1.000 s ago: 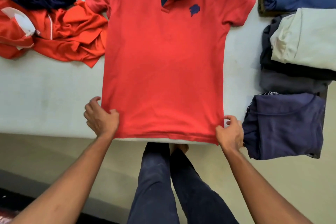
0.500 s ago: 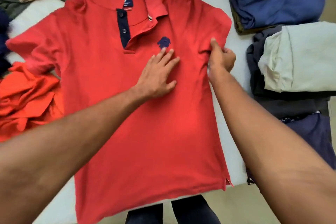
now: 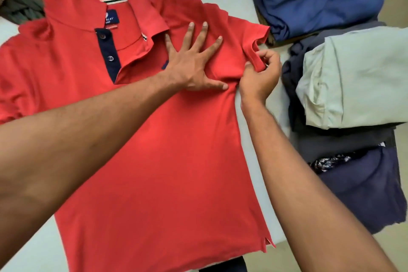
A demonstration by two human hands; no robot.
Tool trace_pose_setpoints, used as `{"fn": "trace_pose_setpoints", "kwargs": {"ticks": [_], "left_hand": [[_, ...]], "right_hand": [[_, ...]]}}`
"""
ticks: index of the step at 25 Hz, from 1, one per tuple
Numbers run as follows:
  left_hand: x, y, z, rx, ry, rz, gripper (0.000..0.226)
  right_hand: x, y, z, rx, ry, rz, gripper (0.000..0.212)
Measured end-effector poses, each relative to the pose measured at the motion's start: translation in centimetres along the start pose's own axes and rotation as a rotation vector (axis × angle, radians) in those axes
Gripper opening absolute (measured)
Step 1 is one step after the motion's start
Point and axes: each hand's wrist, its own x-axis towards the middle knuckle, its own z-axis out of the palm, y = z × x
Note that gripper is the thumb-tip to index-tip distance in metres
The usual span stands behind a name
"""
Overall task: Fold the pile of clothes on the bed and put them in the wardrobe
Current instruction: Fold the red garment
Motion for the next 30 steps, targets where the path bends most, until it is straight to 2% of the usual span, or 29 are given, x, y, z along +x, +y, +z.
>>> {"fn": "trace_pose_setpoints", "kwargs": {"ticks": [3, 4, 6, 10, 11, 13, 15, 20, 22, 24, 26, 28, 30], "left_hand": [[1.1, 0.0, 0.4, 0.058, 0.072, 0.012, 0.099], [1.2, -0.1, 0.8, 0.075, 0.097, 0.032, 0.097], [1.2, -0.2, 1.0, 0.025, 0.14, 0.036, 0.088], [3.1, 0.4, -2.3, -0.394, 0.376, -0.066, 0.039], [4.2, 0.6, -3.5, -0.4, 0.359, -0.024, 0.041], [6.3, 1.6, -5.3, -0.285, 0.162, 0.085, 0.061], [8.3, 3.4, -6.3, -0.173, 0.031, 0.131, 0.068], [11.2, 6.6, -8.4, 0.08, -0.168, 0.224, 0.032], [11.0, 7.2, -8.4, -0.062, -0.078, 0.271, 0.02], [9.9, 7.5, -8.1, -0.424, 0.099, 0.255, 0.023], [8.4, 6.3, -8.0, -0.719, 0.16, 0.201, 0.026], [6.6, 4.5, -7.6, -0.867, 0.15, 0.122, 0.026], [4.4, 1.8, -7.0, -1.088, 0.188, -0.052, 0.026]], "right_hand": [[0.2, 0.8, -0.1, 0.136, -0.047, 0.208, 0.062], [0.7, 0.5, -0.1, 0.208, -0.044, 0.279, 0.065], [1.5, 0.1, 0.3, 0.314, -0.053, 0.364, 0.058], [1.4, -0.1, -0.1, 0.304, -0.132, 0.395, 0.044], [1.4, 0.1, -0.2, 0.284, -0.136, 0.389, 0.04], [1.4, 0.6, 0.0, 0.218, -0.145, 0.348, 0.034], [1.7, 1.0, 0.2, 0.145, -0.147, 0.296, 0.029], [1.9, 2.0, 0.5, 0.102, -0.178, 0.213, 0.023], [2.1, 1.9, 0.2, 0.149, -0.118, 0.208, 0.023], [2.1, 1.0, -0.3, 0.176, -0.027, 0.16, 0.024], [1.5, -0.5, -0.7, 0.149, 0.001, 0.035, 0.027], [0.1, -1.5, -0.6, 0.076, -0.048, -0.129, 0.031], [-2.3, -1.8, 0.4, -0.02, -0.186, -0.31, 0.039]]}}
